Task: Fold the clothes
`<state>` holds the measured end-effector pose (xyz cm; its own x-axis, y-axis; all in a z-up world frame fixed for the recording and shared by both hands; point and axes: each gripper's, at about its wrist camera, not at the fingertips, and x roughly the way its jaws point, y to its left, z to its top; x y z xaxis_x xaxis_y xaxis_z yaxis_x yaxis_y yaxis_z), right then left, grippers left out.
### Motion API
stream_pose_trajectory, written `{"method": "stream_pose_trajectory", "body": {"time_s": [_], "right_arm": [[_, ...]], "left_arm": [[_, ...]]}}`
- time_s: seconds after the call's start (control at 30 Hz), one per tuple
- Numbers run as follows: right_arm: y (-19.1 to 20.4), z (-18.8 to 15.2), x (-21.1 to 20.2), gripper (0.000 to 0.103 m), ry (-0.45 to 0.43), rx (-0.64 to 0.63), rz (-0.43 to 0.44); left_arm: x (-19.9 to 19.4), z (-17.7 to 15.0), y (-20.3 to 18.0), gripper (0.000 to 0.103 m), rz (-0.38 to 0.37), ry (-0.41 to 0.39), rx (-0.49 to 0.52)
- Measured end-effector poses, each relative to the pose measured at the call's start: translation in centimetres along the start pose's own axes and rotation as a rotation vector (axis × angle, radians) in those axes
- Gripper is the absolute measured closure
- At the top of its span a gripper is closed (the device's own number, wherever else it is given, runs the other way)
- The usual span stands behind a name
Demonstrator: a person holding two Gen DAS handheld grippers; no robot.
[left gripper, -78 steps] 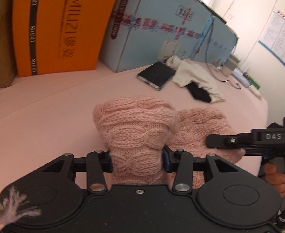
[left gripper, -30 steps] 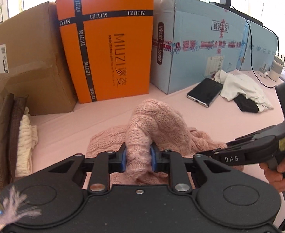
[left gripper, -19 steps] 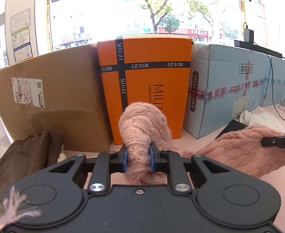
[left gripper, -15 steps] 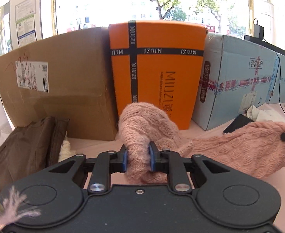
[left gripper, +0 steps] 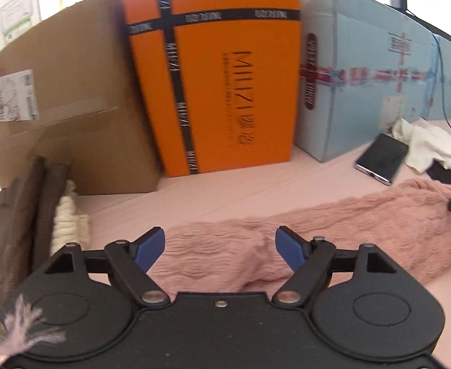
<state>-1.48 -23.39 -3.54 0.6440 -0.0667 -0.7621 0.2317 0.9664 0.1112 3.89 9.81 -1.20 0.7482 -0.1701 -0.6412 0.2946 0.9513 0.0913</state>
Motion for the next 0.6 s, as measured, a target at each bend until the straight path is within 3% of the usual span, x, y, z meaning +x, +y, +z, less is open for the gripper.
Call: {"method": "stream_pose_trajectory", "body": {"time_s": [0.13,0.23,0.4,0.43,0.47,0.53,0.6], "right_arm": [[0.1,0.1,1.4,0.039,0.030,0.017,0.011],[0.0,0.1,2.1,0.038,0.043,0.033,0.010],[-0.2,-0.3,2.7,0.039,0.049,0.074,0.007],[-0.1,-0.2,2.6,0.044,0.042,0.067,0.012],[-0.1,-0.2,2.5,0.048,0.035,0.060,0.017],[0.1,-0.2,2.4,0.079,0.020,0.046,0.028],[0.0,0.0,1.9,0.084,-0.003,0.034,0.034]], "left_arm": [[3.5,-0.6,-2.1,0.020,-0.020,0.089,0.059],[4.8,-0.7,-1.5,0.023,-0.016,0.129,0.001],[4.9,-0.9,1.3,0.063,-0.012,0.137,-0.146],[4.6,-0.8,1.9,0.073,-0.005,0.128,-0.166],[4.2,-0.8,2.4,0.077,0.006,0.111,-0.180],[3.2,-0.5,3.2,0.079,0.031,0.064,-0.191],[2.3,-0.1,4.1,0.080,0.059,0.014,-0.197]]}}
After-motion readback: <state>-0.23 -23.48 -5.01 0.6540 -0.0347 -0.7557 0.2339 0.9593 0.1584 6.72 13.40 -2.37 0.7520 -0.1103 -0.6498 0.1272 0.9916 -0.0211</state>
